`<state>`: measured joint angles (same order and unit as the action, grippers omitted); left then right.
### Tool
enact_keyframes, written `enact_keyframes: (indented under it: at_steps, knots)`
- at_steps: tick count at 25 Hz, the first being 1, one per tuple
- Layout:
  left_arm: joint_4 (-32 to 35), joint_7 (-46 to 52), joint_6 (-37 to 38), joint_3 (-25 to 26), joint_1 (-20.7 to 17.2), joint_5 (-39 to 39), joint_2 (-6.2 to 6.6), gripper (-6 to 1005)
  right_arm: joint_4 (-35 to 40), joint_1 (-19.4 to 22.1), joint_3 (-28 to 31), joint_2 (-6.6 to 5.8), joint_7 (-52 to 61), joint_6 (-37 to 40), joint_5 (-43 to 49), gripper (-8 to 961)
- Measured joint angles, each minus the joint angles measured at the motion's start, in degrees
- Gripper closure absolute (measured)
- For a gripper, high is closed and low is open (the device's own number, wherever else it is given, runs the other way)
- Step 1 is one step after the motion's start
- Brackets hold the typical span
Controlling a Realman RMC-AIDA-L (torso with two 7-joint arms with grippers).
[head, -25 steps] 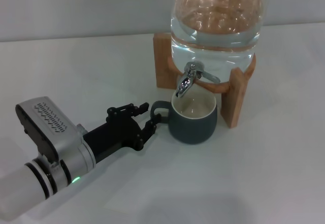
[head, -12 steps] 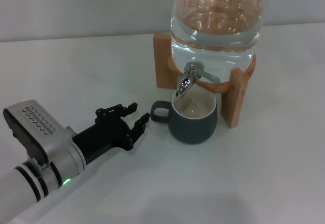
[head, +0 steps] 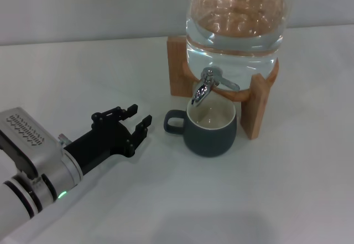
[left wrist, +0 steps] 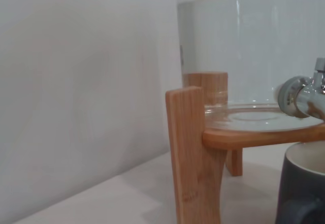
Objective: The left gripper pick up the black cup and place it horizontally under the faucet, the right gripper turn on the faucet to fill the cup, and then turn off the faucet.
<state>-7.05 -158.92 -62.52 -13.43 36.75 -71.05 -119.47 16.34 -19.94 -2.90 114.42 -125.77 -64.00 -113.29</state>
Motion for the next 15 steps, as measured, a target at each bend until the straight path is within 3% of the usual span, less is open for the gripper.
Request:
enact_keyframes:
  at_steps: [4,8,15]
  knots:
    - [1.48,-0.04,-1.98,0.75,-0.24,-0.07,-0.03,613,0.0,0.15,0.0,0.01,0.0,0.14,0.0,112]
    - [3.35,0.13,-7.56,3.56,-0.98,-0.54,0.02,603,0.0,0.17,0.0,0.07,0.0,0.56,0.0,112]
    - [6.2,1.18,-17.6,3.94,-1.89,-5.1,0.15,585,0.0,0.27,-0.94,-0.22,0.64,1.45,0.77,112]
